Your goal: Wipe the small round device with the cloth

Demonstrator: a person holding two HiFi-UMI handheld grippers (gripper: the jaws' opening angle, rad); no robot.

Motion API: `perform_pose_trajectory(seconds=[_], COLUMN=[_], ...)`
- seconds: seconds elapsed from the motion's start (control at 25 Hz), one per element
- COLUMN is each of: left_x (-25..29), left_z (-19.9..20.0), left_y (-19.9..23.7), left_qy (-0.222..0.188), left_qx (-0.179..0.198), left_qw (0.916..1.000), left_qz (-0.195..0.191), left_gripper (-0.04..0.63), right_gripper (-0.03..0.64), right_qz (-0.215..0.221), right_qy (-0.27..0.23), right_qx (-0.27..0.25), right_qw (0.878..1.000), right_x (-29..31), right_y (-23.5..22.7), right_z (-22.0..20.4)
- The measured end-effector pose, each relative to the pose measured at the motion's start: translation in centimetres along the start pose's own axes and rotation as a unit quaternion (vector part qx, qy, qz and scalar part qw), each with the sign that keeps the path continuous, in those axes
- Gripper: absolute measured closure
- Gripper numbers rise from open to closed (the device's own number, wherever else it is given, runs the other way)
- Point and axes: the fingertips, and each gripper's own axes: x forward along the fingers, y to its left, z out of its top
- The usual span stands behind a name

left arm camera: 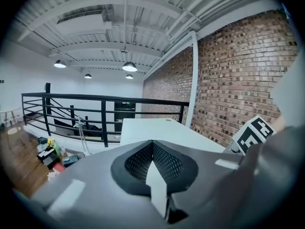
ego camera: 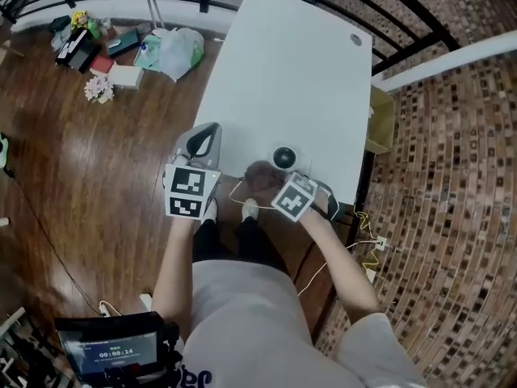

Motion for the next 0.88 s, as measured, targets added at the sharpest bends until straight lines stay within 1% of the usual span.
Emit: perform_pose_trajectory(seconds=[0.08, 0.16, 0.2, 0.28, 0.32, 0.36, 0.44, 0.52, 0.56, 0.6, 0.64, 0.72, 0.76, 0.8, 0.84, 0.88], left_x=[0.7, 1.4, 1.7, 2.1, 2.2, 2.3, 2.3, 2.0, 1.8, 1.6, 1.3, 0.8, 0.6, 0.5, 0.4, 0.3], left_z=[0.4, 0.6, 0.6, 0.5, 0.4, 0.4, 0.4, 0.5, 0.5, 0.6, 0.7, 0.9, 0.9, 0.9, 0.9, 1.1], left_y=[-1.0, -2.1, -2.7, -3.5, -3.8, -3.8, -3.7, -3.1, -2.8, -2.4, -2.1, -1.5, -1.3, -1.0, -0.9, -0.9], left_qy=[0.000, 0.001, 0.002, 0.004, 0.005, 0.006, 0.007, 0.007, 0.007, 0.006, 0.005, 0.002, 0.001, 0.001, 0.000, -0.004], left_qx=[0.004, 0.008, 0.010, 0.013, 0.014, 0.015, 0.015, 0.013, 0.013, 0.012, 0.011, 0.009, 0.009, 0.011, 0.011, 0.010], left_qw=[1.0000, 0.9998, 0.9998, 0.9996, 0.9995, 0.9995, 0.9995, 0.9997, 0.9998, 0.9999, 0.9999, 1.0000, 0.9999, 0.9999, 0.9998, 0.9998], left_qz=[-0.007, -0.016, -0.020, -0.025, -0.027, -0.028, -0.026, -0.019, -0.015, -0.011, -0.007, 0.002, 0.007, 0.011, 0.014, 0.014], left_gripper=[0.580, 0.579, 0.578, 0.578, 0.578, 0.578, 0.578, 0.578, 0.578, 0.579, 0.580, 0.578, 0.578, 0.579, 0.578, 0.578], right_gripper=[0.581, 0.581, 0.581, 0.581, 0.581, 0.581, 0.582, 0.581, 0.581, 0.582, 0.581, 0.581, 0.581, 0.581, 0.581, 0.581], right_qz=[-0.040, -0.076, -0.079, -0.057, -0.048, -0.049, -0.077, -0.119, -0.131, -0.127, -0.103, -0.017, 0.029, 0.065, 0.083, 0.080], right_qy=[-0.014, -0.019, -0.035, -0.096, -0.120, -0.135, -0.146, -0.147, -0.145, -0.143, -0.141, -0.130, -0.118, -0.103, -0.088, -0.073], right_qx=[0.071, 0.145, 0.179, 0.232, 0.245, 0.247, 0.233, 0.213, 0.201, 0.190, 0.181, 0.163, 0.150, 0.133, 0.110, 0.081], right_qw=[0.997, 0.986, 0.980, 0.966, 0.961, 0.958, 0.958, 0.959, 0.960, 0.963, 0.968, 0.978, 0.981, 0.984, 0.987, 0.991], right_x=[-0.3, -0.9, -1.2, -2.2, -3.1, -4.2, -6.9, -9.1, -9.7, -9.9, -9.5, -7.8, -6.8, -6.0, -5.4, -5.1], right_y=[-3.2, -6.5, -7.9, -9.7, -10.5, -11.2, -13.3, -16.0, -17.3, -18.1, -18.2, -16.6, -15.1, -13.6, -12.2, -11.2], right_z=[-3.6, -7.2, -8.2, -8.0, -7.5, -6.9, -5.4, -3.2, -1.9, -0.3, 1.4, 4.9, 6.3, 7.3, 8.0, 8.4])
